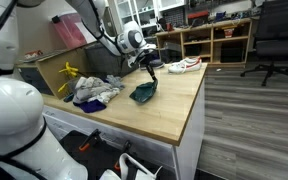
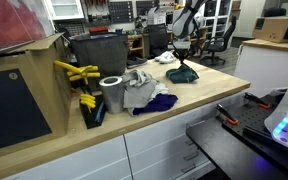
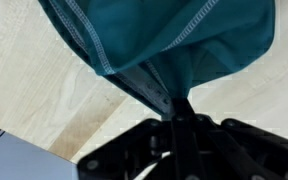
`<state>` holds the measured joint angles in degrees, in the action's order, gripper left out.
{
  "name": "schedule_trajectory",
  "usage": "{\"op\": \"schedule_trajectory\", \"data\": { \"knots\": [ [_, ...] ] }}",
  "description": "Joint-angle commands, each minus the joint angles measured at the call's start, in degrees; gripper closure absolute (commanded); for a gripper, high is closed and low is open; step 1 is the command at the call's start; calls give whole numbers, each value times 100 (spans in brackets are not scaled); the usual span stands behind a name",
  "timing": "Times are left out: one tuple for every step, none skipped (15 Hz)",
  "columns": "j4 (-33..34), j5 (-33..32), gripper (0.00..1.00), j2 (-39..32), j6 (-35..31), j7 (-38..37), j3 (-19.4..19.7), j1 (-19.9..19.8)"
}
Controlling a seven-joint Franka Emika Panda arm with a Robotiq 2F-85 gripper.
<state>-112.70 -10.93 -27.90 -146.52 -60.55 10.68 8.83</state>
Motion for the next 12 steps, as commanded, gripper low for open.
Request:
{"op": "schedule_trajectory", "data": {
  "knots": [
    [292, 231, 100, 53, 57, -452, 132, -40],
    [332, 193, 100, 45, 37, -641, 215, -13],
    [369, 172, 100, 29, 28, -783, 264, -15],
    [387, 139, 100, 20, 25, -970, 329, -7],
    [401, 119, 100, 11, 30, -1103, 366, -9],
    [407, 84, 100, -1, 24, -1263, 423, -3],
    [416, 76, 100, -7, 45, -1389, 450, -9],
    [421, 64, 100, -11, 61, -1497, 473, -15],
    [418, 58, 100, -13, 66, -1588, 488, -22],
    [417, 53, 74, -10, 85, -1661, 492, -24],
    [411, 53, 73, -6, 85, -1718, 488, -29],
    [403, 48, 68, 11, 86, -1755, 482, -24]
  ]
}}
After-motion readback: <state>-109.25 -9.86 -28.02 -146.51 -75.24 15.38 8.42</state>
